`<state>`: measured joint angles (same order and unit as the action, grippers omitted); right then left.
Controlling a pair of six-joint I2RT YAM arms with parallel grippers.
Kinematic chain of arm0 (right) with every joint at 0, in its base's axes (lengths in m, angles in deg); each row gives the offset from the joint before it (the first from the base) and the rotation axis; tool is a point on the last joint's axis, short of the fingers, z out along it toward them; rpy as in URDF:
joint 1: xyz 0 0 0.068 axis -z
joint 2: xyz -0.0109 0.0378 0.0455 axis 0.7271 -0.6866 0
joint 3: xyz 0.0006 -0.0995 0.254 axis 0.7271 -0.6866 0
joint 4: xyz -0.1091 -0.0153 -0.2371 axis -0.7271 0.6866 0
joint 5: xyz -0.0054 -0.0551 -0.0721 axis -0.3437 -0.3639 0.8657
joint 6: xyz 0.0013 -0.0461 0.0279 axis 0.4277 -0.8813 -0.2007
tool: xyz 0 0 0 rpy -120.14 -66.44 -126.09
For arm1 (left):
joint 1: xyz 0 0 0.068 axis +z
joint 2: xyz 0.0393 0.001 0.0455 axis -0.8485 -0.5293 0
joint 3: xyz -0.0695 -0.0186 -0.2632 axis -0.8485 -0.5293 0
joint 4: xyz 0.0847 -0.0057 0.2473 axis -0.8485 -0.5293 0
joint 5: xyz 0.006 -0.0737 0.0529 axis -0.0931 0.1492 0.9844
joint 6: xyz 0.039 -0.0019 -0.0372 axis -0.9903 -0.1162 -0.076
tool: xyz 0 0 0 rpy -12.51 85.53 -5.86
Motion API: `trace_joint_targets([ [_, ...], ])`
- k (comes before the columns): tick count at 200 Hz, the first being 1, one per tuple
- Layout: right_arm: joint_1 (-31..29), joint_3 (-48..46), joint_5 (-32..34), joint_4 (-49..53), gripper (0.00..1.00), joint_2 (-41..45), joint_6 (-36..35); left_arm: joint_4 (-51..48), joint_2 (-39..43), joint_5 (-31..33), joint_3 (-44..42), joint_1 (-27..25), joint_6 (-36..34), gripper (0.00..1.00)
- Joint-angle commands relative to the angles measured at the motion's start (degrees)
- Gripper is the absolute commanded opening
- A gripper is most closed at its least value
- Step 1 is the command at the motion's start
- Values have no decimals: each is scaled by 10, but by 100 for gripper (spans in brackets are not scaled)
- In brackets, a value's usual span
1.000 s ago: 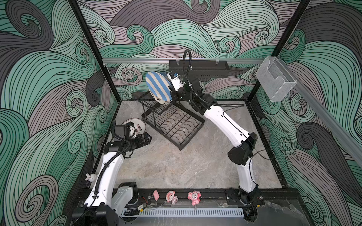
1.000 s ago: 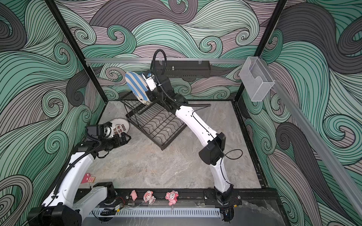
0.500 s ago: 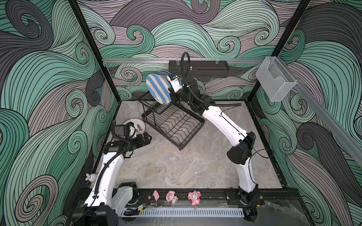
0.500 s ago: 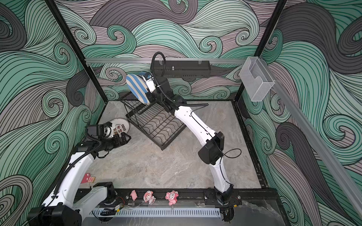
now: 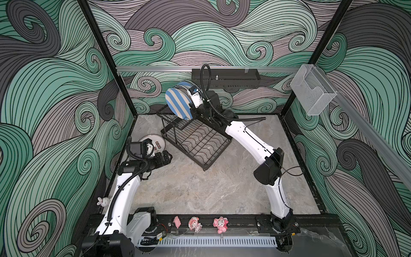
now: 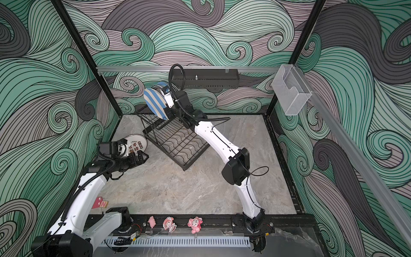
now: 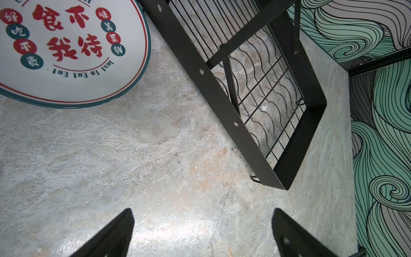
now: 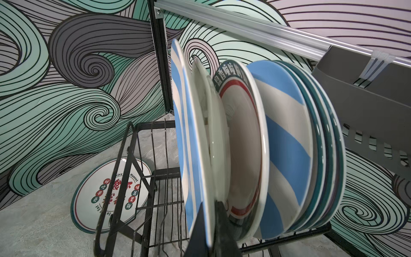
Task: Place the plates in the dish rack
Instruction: 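Carry the upright striped plate into the rack slot with the right gripper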
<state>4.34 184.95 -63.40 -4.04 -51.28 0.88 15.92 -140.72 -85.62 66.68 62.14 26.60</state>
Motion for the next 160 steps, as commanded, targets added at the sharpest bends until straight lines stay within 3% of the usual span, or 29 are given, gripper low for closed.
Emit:
trace_joint_targets([
  [1, 2, 36, 31, -19, 0, -17, 1, -8, -2, 2, 3, 4, -10, 99],
  [73, 2, 69, 63, 4, 0, -41, 13, -8, -4, 3, 3, 4, -9, 99],
  [85, 1, 74, 63, 8, 18, -42, 13, -8, -3, 2, 4, 3, -10, 99],
  [121, 1, 77, 59, 18, 30, -41, 8, -8, -4, 2, 3, 4, -10, 99],
  [160, 0, 82, 45, 19, 35, -36, 5, -8, -4, 4, 4, 4, -10, 99],
])
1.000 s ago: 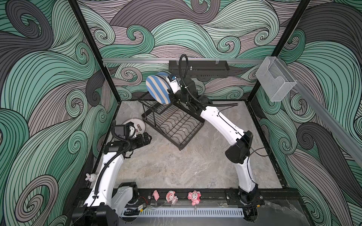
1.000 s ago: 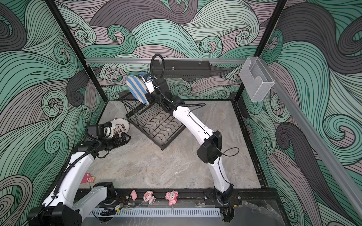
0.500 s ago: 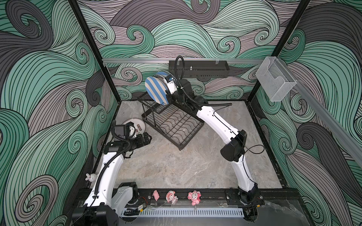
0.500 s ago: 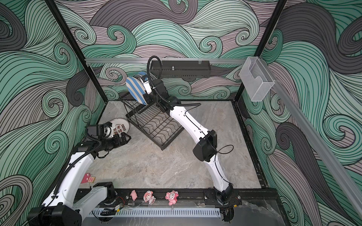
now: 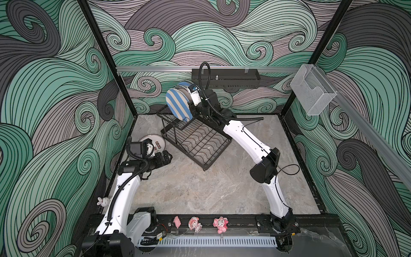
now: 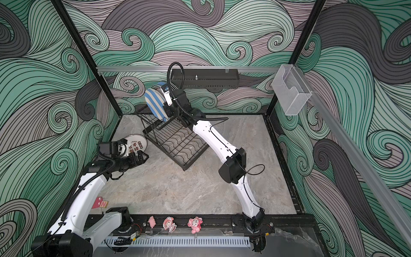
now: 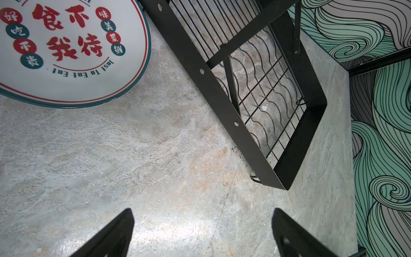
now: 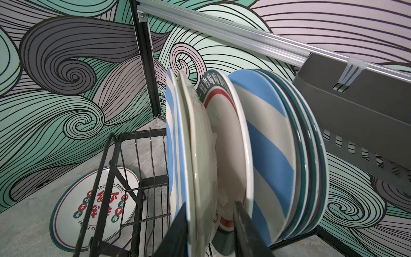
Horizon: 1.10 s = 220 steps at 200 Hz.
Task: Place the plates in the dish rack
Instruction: 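Carry the upright striped plate into the rack slot with the right gripper, then open the right gripper and withdraw both arms from the rack toward the robot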
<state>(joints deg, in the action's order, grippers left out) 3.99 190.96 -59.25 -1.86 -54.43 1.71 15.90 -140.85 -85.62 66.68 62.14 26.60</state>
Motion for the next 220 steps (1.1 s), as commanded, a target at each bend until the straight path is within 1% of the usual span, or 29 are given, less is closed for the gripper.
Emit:
trace_joint_targets([
  [1, 3, 22, 3, -3, 35, -4, -3, -7, -3, 4, 4, 4, -10, 99],
  [9, 1, 21, 2, 0, 37, 0, -6, -7, -2, 5, 4, 4, -10, 99],
  [26, -3, 21, 0, 8, 46, 11, -13, -9, -2, 9, 4, 4, -10, 99],
  [57, -9, 5, -11, 31, 56, 47, -23, -12, -7, 22, 9, 4, -9, 99],
  [84, -9, -74, -28, 12, 59, 117, -17, -16, -12, 31, 22, 4, -8, 99],
  [102, -9, -144, -32, -15, 63, 177, -13, -13, -15, 34, 32, 4, -5, 99],
  [121, -9, -233, -30, -35, 65, 247, -11, -16, -25, 44, 49, 4, -4, 99],
  [139, -7, -333, -31, -73, 71, 321, -10, -23, -39, 56, 72, 4, -14, 99],
  [154, -3, -440, -34, -104, 73, 389, -9, -36, -55, 79, 103, 5, -21, 99],
  [163, 4, -506, -29, -124, 74, 433, 7, -42, -64, 96, 121, 5, -22, 99],
  [189, 31, -688, -56, -163, 75, 551, 73, -40, -84, 113, 154, 6, -22, 99],
  [206, 35, -798, -63, -176, 75, 625, 102, -27, -93, 127, 159, 6, -8, 99],
  [220, 36, -868, -60, -178, 75, 680, 130, -16, -99, 147, 155, 6, 10, 99],
])
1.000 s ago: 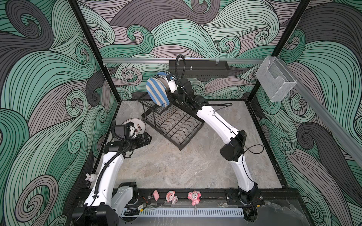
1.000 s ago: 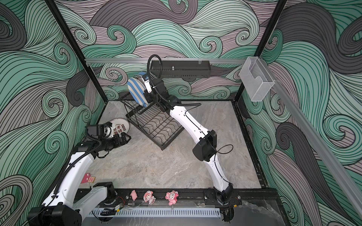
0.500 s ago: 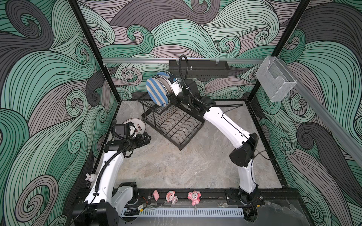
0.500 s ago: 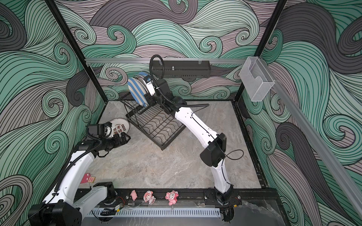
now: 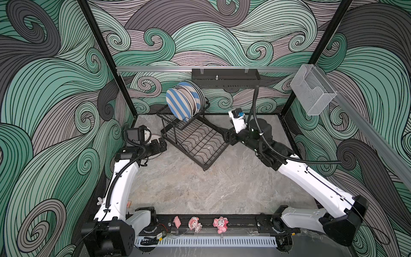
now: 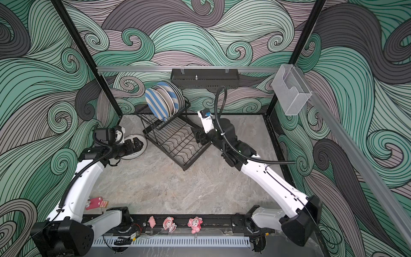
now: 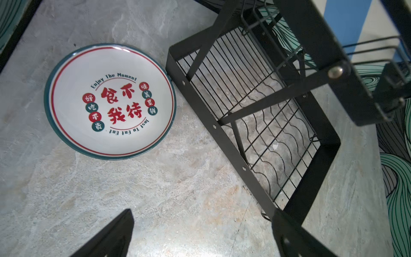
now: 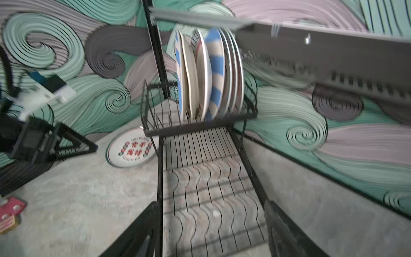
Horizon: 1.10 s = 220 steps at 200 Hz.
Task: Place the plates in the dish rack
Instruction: 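Open the right gripper and withdraw both arms from the rack toward the robot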
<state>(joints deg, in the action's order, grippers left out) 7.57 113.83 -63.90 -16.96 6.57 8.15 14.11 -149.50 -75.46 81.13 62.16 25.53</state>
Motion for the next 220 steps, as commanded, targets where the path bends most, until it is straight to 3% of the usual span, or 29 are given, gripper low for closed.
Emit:
trace_joint_targets([
  [1, 0, -102, -13, -28, 75, 74, 68, 3, -13, 47, 10, 5, 22, 99],
  [21, 3, -201, -22, -60, 77, 138, 119, 33, -11, 99, -11, 5, 69, 99],
  [51, 4, -273, -47, -49, 79, 203, 181, 151, -28, 108, -66, 5, 107, 99],
  [84, 4, -343, -59, -60, 79, 258, 215, 166, -109, 150, -28, 13, 116, 99],
  [133, 5, -379, -64, -56, 79, 288, 235, 228, -221, 93, -11, 34, 147, 99],
  [167, 6, -391, -79, -75, 79, 280, 247, 211, -312, 50, 37, 44, 145, 99],
  [220, 6, -399, -79, -72, 80, 281, 247, 235, -380, 25, 59, 53, 157, 99],
])
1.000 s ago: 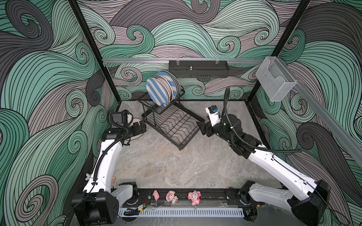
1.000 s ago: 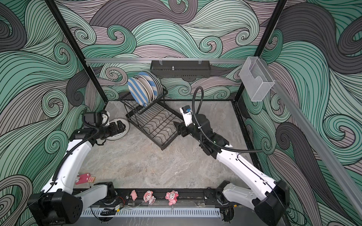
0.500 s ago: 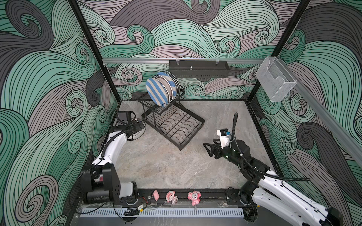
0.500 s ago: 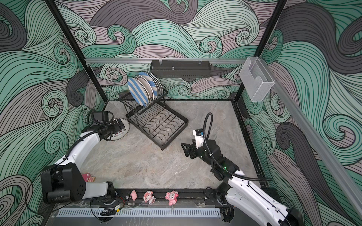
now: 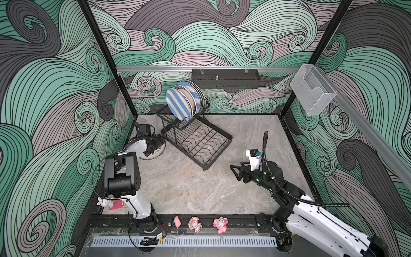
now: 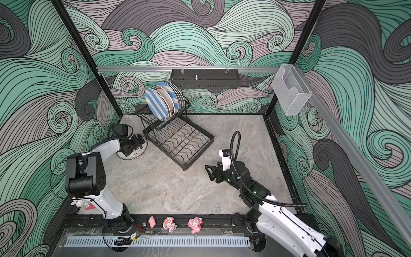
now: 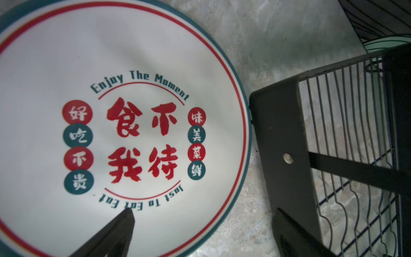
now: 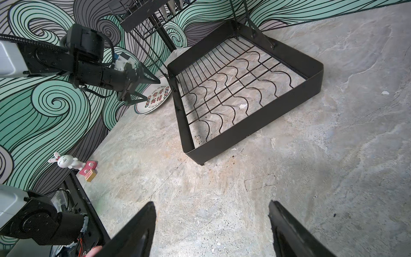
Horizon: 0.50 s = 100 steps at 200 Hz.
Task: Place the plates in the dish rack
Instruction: 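Open the right gripper and withdraw both arms from the rack toward the robot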
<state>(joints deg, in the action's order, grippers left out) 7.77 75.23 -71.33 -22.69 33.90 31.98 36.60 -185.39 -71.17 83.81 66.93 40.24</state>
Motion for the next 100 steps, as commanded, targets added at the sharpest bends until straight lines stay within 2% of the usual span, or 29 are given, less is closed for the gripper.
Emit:
trace_joint_targets([
  [1, 4, -13, -5, -16, 80, 7, 8, 10, -22, -18, 32, 5, 10, 99],
  [66, 4, -14, -26, -28, 79, -18, 15, 4, -58, -23, 34, 10, 4, 99],
  [100, 4, -14, -34, -29, 79, -14, 20, -1, -50, -32, 17, 10, 3, 99],
])
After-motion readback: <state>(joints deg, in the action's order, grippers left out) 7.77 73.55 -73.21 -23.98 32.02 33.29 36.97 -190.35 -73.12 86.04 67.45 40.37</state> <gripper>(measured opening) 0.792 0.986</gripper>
